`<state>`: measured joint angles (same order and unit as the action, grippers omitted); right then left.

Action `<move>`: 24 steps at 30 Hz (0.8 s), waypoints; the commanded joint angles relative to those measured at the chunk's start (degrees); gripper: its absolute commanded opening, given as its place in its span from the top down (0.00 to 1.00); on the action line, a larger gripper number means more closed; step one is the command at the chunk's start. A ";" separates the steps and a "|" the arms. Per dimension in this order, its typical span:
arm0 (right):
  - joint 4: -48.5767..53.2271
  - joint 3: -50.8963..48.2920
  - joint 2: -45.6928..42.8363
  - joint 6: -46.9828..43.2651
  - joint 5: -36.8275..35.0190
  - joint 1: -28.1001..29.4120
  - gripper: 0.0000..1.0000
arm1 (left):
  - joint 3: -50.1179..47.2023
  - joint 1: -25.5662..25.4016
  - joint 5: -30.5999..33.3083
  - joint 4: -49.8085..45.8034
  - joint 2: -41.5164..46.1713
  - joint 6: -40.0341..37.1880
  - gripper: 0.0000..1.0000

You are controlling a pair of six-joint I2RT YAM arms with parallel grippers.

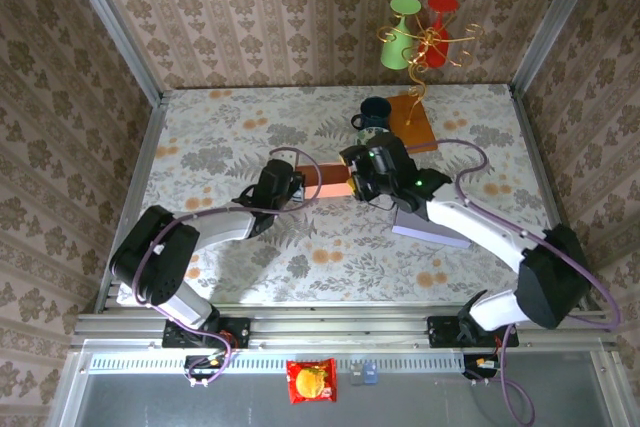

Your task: Fold the paper box

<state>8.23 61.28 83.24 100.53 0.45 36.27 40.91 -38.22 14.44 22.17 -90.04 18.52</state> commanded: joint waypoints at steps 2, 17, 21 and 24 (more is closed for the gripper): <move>-4.02 2.04 4.37 11.42 -3.88 0.03 0.38 | 0.57 -1.24 1.37 -4.09 -1.62 1.86 1.00; -6.23 5.48 13.59 11.53 -0.11 0.03 0.67 | 1.28 -1.78 2.26 -5.30 -2.32 1.34 1.00; -5.39 4.82 13.82 11.55 0.64 -0.15 0.79 | 1.28 -1.84 2.17 -5.48 -2.09 1.31 1.00; -4.61 4.41 13.80 11.12 1.61 -0.41 0.89 | 1.28 -1.81 2.13 -5.89 -1.77 1.55 1.00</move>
<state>2.28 65.30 95.98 111.20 1.10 36.25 41.56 -39.68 16.60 21.17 -90.39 19.55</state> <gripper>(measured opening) 0.125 0.057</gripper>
